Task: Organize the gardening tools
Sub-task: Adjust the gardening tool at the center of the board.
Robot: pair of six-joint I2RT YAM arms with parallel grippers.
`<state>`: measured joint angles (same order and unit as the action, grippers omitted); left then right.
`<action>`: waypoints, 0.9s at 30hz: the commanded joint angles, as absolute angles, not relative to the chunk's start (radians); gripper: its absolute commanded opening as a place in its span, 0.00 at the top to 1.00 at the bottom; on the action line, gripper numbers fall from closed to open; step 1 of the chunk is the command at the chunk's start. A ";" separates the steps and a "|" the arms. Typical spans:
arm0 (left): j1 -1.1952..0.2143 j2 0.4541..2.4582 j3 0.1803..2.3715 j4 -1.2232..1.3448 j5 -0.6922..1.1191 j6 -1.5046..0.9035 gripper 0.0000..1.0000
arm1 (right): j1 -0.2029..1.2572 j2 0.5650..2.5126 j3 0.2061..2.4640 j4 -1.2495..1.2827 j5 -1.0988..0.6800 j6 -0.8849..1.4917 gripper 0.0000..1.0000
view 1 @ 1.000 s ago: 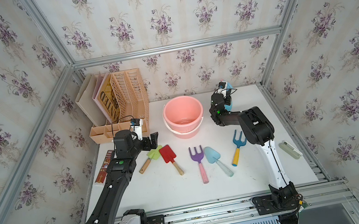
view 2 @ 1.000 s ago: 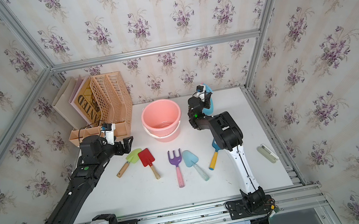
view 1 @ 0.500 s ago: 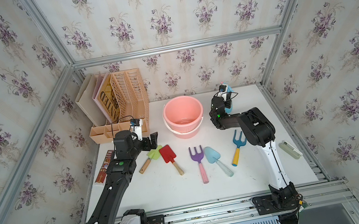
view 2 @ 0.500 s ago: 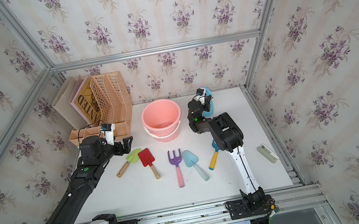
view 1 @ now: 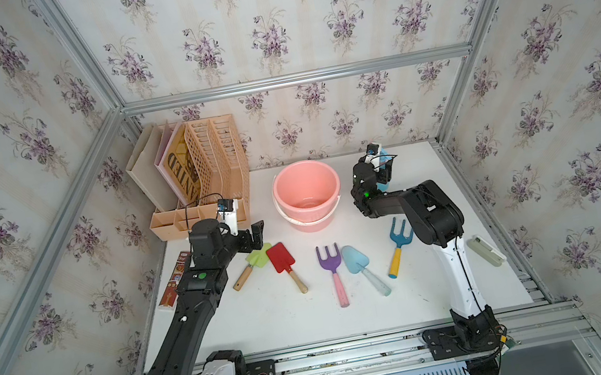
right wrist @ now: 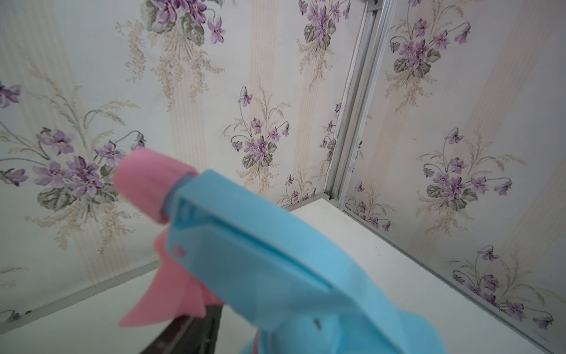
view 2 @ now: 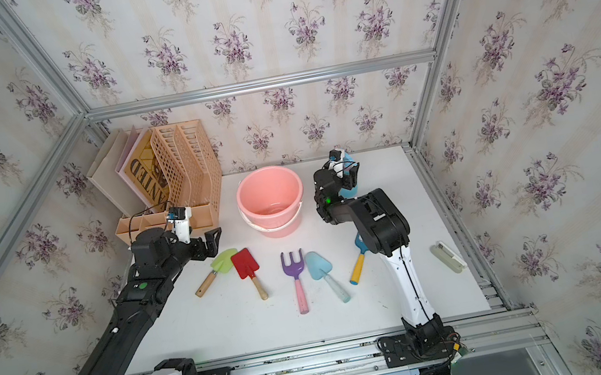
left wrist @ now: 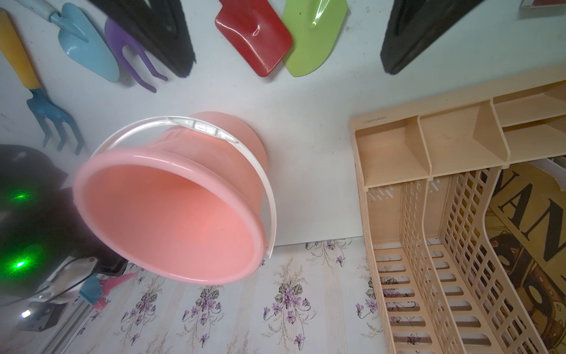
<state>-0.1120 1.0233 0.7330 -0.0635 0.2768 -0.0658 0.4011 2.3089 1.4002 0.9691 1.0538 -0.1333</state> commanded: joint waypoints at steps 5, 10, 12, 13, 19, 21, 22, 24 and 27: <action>-0.117 1.015 0.733 -0.046 0.271 -0.049 0.01 | 0.427 2.264 1.428 0.901 1.069 -0.126 0.15; -0.120 1.014 0.733 -0.044 0.273 -0.050 0.01 | 0.442 2.214 1.455 0.715 1.057 -0.036 0.12; -0.120 1.013 0.733 -0.043 0.275 -0.049 0.01 | 0.443 2.206 1.473 0.612 1.049 0.016 0.11; -0.120 1.014 0.733 -0.043 0.275 -0.049 0.01 | 0.442 2.203 1.479 0.567 1.043 0.039 0.11; -0.122 1.005 0.733 -0.043 0.275 -0.046 0.01 | 0.452 2.140 1.428 0.399 0.983 0.163 0.08; -0.123 1.006 0.733 -0.040 0.276 -0.048 0.01 | 0.459 2.094 1.396 0.380 0.954 0.182 0.07; -0.123 1.008 0.733 -0.038 0.278 -0.049 0.01 | 0.461 2.076 1.385 0.373 0.944 0.189 0.06; -0.122 1.009 0.733 -0.035 0.278 -0.050 0.01 | 0.463 2.023 1.364 0.336 0.902 0.220 0.06; -0.124 1.009 0.733 -0.032 0.279 -0.050 0.01 | 0.462 1.962 1.352 0.275 0.850 0.244 0.06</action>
<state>-0.1242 1.0084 0.7330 -0.0631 0.2737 -0.0586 0.4656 2.0014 1.3563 0.3550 0.9123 0.1875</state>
